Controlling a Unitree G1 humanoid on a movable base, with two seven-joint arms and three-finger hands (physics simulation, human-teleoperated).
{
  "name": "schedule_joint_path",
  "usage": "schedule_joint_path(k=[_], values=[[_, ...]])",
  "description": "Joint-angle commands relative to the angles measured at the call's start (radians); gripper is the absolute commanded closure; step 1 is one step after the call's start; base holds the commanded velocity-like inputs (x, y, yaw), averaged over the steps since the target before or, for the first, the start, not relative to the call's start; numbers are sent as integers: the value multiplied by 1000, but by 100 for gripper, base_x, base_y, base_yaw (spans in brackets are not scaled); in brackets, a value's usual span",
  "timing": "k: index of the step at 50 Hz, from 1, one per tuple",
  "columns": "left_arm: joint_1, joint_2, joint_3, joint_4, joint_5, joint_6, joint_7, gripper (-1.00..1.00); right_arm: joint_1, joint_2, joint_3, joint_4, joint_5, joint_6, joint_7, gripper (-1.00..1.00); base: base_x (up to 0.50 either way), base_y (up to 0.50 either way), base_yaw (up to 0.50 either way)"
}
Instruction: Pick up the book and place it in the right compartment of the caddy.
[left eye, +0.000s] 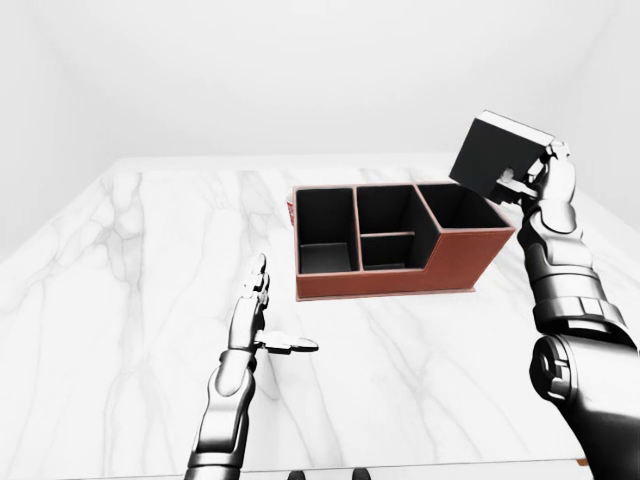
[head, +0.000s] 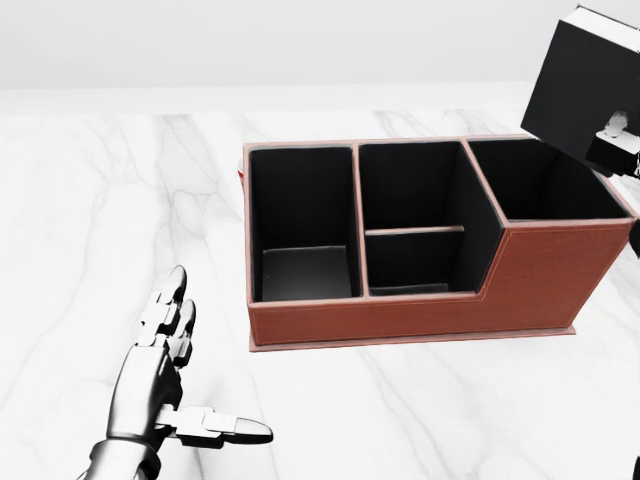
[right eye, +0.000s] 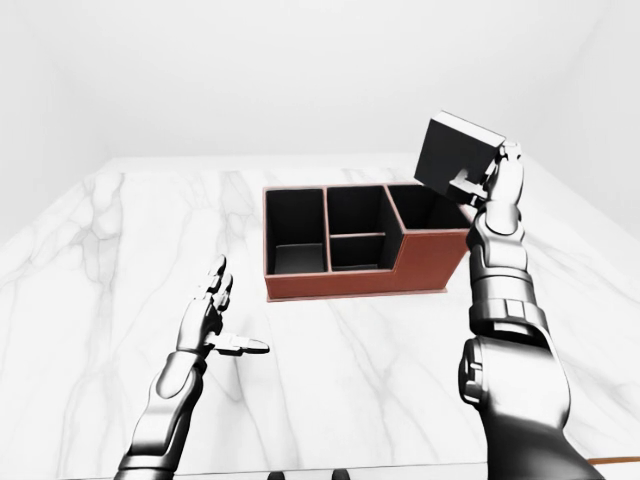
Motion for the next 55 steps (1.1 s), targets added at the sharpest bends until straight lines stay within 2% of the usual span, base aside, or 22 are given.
schedule_joint_path(k=[1,4,13,19,21,24,29,30,31,52,55], values=[[-6,-1,1,11,10,-1,16,-100,-51,-76,-22,221,-9,-98,-7,100,0,0,0],[-7,-1,1,20,11,-9,17,-100,-52,-79,-22,246,-9,-100,-10,100,0,0,0],[-3,-1,-1,4,11,2,16,-100,-50,-83,-19,241,-9,-100,-11,100,0,0,0],[-3,-1,-1,10,11,-4,15,-100,-44,-72,-13,221,-15,-100,-7,100,0,0,0],[1,-1,-2,1,12,2,15,-100,-46,-72,-16,204,-9,-100,2,100,0,0,0],[-3,-1,-1,12,11,-5,14,-100,-47,-75,-25,176,13,-94,15,100,0,0,0],[-4,-1,-2,13,12,-5,14,-100,-33,-72,-29,66,51,-27,31,100,0,0,0],[-4,0,-1,17,12,-9,13,-100,-23,-70,-26,18,50,2,18,100,0,0,0],[-4,-1,-2,14,12,-6,14,-100,18,-60,-35,-135,78,74,8,100,0,0,0],[-3,-1,-2,13,12,-5,14,-100,38,-53,-47,-188,75,74,4,100,0,0,0],[-3,-1,-2,7,12,0,14,-100,4,-64,-53,-155,88,74,3,100,0,0,0]])
